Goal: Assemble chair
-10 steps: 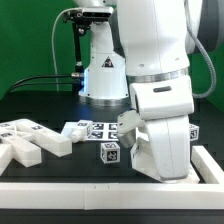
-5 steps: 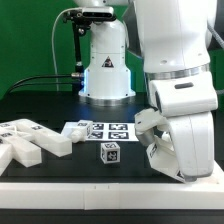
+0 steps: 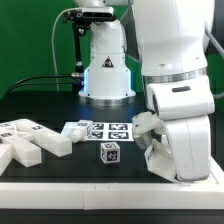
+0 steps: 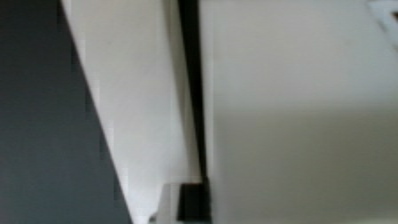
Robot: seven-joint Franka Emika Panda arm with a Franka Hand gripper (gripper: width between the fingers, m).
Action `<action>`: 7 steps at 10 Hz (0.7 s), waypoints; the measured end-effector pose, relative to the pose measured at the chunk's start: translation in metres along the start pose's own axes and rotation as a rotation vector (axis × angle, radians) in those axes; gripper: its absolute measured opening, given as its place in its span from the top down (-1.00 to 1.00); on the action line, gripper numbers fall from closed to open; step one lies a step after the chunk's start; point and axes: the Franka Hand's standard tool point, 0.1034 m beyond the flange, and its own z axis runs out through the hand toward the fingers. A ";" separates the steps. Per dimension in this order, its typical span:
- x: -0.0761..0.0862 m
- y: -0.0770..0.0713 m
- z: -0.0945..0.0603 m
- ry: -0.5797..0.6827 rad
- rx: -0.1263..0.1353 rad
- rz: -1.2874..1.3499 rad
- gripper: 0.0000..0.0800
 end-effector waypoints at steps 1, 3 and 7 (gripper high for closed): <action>0.000 0.000 0.000 0.000 -0.001 0.000 0.49; 0.001 0.004 -0.010 -0.008 -0.016 0.004 -0.30; -0.012 -0.012 -0.039 -0.034 -0.066 0.164 -0.60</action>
Offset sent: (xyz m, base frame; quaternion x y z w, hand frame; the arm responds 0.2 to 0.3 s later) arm -0.0102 -0.0180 0.0415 -0.0234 -0.0484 0.0046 0.9985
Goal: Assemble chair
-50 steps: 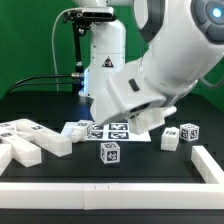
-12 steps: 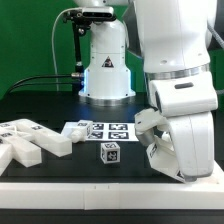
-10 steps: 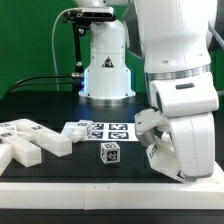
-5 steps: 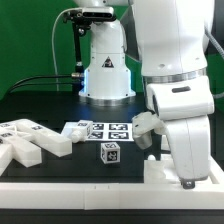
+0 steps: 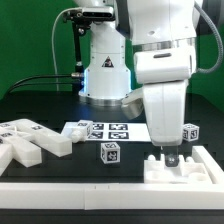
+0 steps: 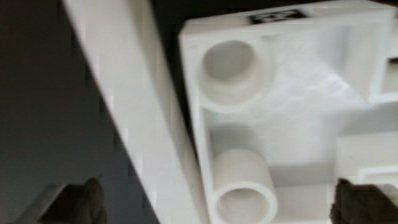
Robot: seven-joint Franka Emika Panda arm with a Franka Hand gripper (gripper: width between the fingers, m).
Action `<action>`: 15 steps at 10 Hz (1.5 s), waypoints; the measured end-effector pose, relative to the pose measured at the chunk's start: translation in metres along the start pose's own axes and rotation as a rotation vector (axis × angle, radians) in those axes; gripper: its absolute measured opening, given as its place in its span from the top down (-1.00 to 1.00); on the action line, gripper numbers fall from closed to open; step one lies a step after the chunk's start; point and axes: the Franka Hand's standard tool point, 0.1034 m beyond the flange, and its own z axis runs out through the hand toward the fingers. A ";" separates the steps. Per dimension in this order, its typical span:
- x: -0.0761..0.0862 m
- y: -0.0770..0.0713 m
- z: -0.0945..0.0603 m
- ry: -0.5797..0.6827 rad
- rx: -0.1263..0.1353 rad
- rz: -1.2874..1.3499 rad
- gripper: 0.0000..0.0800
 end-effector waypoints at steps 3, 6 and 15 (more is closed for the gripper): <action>-0.007 0.000 0.001 0.002 0.000 0.207 -0.62; -0.044 -0.018 -0.022 -0.023 -0.007 0.509 -0.62; -0.015 -0.083 -0.020 -0.119 0.078 1.556 -0.62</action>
Offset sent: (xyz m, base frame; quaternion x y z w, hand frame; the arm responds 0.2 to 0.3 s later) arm -0.0269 -0.0461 -0.0036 -0.0084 0.0072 0.2061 0.9785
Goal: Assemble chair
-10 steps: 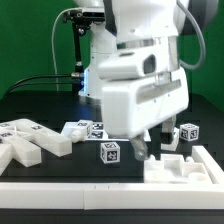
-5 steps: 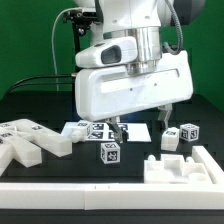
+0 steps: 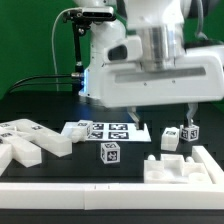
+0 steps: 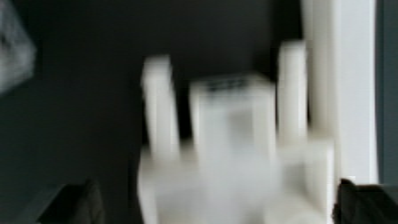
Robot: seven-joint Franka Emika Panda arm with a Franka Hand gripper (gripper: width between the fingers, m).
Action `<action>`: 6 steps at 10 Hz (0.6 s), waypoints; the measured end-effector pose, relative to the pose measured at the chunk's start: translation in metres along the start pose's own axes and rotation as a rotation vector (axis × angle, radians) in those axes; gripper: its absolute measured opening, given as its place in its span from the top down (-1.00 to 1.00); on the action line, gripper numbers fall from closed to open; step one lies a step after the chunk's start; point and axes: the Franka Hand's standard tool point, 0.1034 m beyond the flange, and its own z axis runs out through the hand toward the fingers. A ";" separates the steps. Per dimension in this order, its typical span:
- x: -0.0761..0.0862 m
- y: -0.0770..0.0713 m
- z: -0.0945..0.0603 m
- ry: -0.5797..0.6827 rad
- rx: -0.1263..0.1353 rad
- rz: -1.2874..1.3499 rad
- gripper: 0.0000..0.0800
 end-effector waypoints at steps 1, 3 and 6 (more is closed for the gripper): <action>0.008 0.001 -0.005 0.011 0.004 -0.017 -0.62; 0.005 0.002 -0.003 -0.009 0.007 0.004 -0.62; -0.038 -0.004 0.003 -0.369 0.007 0.131 -0.62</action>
Offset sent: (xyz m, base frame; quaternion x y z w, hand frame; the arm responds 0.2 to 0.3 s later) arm -0.0305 0.0025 -0.0134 0.0530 -0.1215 0.1674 0.9769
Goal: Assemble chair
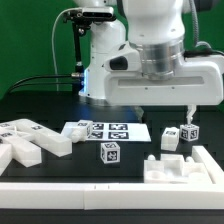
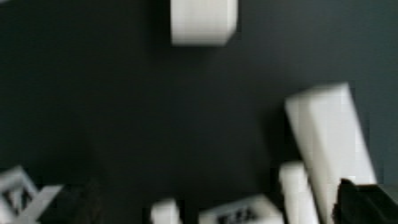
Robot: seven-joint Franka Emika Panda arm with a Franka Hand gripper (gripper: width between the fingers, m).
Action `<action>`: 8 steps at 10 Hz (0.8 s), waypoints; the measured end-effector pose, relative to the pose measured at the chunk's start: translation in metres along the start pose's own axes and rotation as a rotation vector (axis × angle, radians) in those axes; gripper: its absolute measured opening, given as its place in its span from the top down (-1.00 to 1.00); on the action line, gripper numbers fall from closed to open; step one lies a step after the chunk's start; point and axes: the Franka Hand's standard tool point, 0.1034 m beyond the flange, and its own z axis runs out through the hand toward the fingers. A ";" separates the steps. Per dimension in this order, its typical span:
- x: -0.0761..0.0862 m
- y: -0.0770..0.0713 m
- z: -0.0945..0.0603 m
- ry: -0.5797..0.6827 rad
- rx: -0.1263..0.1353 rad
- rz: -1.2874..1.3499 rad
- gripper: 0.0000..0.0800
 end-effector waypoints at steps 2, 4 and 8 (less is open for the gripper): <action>-0.005 0.002 0.005 -0.140 -0.017 -0.009 -0.62; -0.006 0.005 0.009 -0.281 -0.032 -0.009 -0.62; -0.018 0.001 0.035 -0.531 -0.053 -0.075 -0.62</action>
Offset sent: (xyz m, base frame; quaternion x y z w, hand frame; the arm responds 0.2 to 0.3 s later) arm 0.0000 0.0000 0.0000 0.0000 -0.1938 0.0000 0.9810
